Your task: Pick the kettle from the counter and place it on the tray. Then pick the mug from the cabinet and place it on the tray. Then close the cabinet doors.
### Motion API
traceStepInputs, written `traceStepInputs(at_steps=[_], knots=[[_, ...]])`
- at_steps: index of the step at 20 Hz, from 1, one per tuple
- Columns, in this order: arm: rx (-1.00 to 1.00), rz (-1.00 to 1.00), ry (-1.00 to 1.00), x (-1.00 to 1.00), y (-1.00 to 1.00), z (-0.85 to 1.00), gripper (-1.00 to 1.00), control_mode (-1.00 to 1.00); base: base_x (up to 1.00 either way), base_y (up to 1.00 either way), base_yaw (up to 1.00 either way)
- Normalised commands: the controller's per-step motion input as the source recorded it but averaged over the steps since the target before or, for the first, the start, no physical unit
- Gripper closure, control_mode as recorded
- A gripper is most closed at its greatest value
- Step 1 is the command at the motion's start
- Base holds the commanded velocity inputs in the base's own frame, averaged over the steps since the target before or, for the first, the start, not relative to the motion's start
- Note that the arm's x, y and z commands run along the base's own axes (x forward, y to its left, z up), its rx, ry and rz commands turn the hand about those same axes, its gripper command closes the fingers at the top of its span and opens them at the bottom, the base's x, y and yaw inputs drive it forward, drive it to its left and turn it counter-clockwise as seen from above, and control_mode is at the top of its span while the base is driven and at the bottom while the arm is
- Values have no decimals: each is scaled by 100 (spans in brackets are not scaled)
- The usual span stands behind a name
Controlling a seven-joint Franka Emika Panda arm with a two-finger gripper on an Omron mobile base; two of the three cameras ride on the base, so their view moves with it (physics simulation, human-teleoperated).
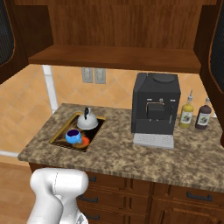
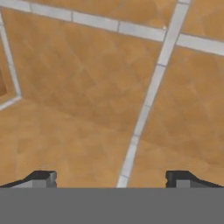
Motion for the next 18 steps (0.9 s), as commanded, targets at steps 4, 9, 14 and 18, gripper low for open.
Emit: traceStepInputs(at_steps=[4, 9, 14, 18], knots=[[0, -22, 0, 52, 9, 0, -100, -100, 0, 0, 0], [0, -26, 2, 41, -13, 0, -100, -100, 0, 0, 0], [0, -28, 2, 35, -42, 2, -100, -100, 0, 0, 0], [0, -23, 6, 28, -65, 0, -100, -100, 0, 0, 0]])
